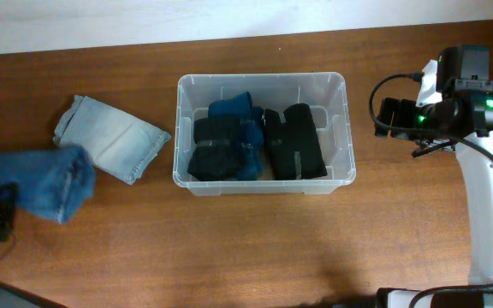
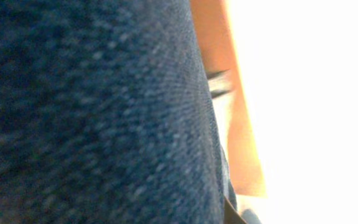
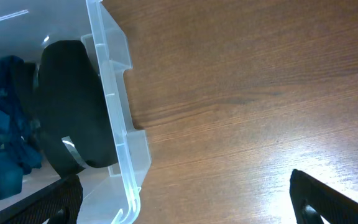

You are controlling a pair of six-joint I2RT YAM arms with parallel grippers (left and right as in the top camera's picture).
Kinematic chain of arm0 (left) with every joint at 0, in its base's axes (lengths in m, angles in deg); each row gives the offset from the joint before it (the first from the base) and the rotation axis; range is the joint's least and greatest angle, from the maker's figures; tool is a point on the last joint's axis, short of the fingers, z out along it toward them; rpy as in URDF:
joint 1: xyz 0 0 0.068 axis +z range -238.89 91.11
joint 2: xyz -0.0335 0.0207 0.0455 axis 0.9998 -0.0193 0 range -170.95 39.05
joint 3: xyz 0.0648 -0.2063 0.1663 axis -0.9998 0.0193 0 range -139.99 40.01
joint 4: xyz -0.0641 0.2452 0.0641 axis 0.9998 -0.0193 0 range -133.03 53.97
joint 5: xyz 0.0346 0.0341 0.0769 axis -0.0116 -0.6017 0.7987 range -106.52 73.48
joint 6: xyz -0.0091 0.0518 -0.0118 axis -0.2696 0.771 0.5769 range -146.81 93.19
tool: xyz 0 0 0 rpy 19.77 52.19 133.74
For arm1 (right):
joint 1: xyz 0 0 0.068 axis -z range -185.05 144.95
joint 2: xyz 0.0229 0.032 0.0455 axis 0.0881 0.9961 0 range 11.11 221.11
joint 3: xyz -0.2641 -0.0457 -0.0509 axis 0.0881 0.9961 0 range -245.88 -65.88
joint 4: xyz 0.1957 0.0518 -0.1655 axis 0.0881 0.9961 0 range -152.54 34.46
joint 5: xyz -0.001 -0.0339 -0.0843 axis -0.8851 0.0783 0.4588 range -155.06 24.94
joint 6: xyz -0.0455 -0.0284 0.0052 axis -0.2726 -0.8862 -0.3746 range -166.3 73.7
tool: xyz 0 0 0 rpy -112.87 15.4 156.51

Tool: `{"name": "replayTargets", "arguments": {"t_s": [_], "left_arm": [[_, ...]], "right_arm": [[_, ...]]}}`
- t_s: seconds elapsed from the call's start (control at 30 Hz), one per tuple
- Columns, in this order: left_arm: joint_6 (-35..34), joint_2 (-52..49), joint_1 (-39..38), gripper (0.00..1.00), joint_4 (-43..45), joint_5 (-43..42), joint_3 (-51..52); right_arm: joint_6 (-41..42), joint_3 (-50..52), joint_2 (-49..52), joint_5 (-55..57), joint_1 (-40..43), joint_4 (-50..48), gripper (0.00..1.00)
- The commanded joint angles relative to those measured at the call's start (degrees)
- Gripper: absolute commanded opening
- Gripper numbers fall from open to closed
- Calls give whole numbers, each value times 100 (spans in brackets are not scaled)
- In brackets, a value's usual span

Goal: Pack container
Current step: 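Lift the dark-blue jeans with the left gripper and lay them in the bin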

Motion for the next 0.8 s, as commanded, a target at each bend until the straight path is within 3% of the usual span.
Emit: {"name": "replayTargets", "arguments": {"t_s": [0.0, 0.17, 0.33, 0.5, 0.77], "left_arm": [[-437, 962, -291, 1, 175, -1001, -732], [-608, 1462, -1287, 1, 184, -1069, -1049], [-608, 1576, -2846, 1, 699, -975, -1169], [-413, 1561, -4642, 1, 1060, -48, -1169], [160, 999, -6896, 1, 1318, 1429, -1169]], "right_arm": [[-17, 42, 33, -55, -26, 2, 99], [-17, 42, 33, -55, -26, 4, 99], [-17, 42, 33, -52, -26, 4, 99], [-15, 42, 31, -20, -17, 22, 99], [350, 42, -50, 214, 448, 96, 99]]}}
